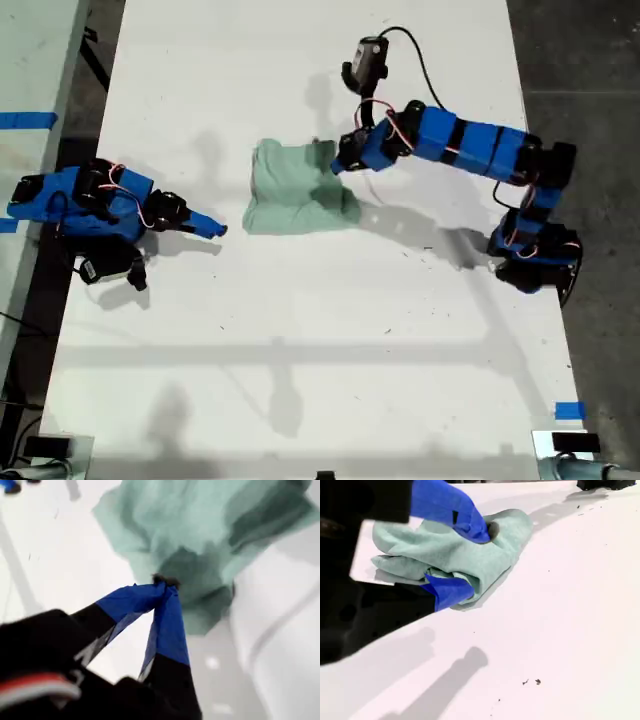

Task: Fold tshirt

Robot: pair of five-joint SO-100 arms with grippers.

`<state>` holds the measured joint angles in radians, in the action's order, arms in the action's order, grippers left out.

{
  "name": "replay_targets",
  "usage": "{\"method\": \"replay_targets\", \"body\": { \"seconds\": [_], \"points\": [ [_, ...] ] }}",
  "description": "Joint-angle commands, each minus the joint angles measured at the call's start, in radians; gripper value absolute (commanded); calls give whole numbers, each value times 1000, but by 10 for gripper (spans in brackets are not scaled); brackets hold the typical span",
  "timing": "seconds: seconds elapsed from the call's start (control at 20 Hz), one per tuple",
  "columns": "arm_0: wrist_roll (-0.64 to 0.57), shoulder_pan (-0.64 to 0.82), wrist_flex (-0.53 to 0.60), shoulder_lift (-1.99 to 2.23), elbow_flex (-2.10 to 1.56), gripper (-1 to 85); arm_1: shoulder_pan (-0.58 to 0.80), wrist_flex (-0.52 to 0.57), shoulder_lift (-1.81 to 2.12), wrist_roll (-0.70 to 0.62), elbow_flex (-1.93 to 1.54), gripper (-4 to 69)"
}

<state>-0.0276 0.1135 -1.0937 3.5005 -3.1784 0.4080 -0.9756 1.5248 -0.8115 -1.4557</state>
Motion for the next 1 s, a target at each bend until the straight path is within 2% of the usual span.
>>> {"method": "replay_targets", "body": {
  "seconds": [0.0,0.2,0.45,0.55,0.6,0.65,0.7,0.75,0.8,0.85,0.9,0.95],
  "points": [
    [14,-32,-2,98,-11,156,-86,-81,423,75,-307,-12],
    [14,-32,-2,98,-11,156,-173,-123,1075,328,-992,-12],
    [14,-32,-2,98,-11,156,-325,-371,1977,597,-1557,-12],
    [14,-32,-2,98,-11,156,-345,-304,1870,704,-1606,-10],
    [14,-32,-2,98,-11,156,-354,-287,1870,779,-1614,23],
    [14,-31,-2,98,-11,156,-397,-270,1907,891,-1620,86],
    [14,-31,-2,98,-11,156,-457,-268,1962,882,-1621,127],
    [14,-31,-2,98,-11,156,-495,-278,1962,799,-1618,127],
    [14,-31,-2,98,-11,156,-517,-278,1962,611,-1618,127],
    [14,-31,-2,98,-11,156,-528,-278,1962,348,-1618,127],
    [14,-31,-2,98,-11,156,-526,-279,1962,29,-1618,125],
    [14,-31,-2,98,-11,156,-523,-284,1962,-15,-1615,116]
  ]
}}
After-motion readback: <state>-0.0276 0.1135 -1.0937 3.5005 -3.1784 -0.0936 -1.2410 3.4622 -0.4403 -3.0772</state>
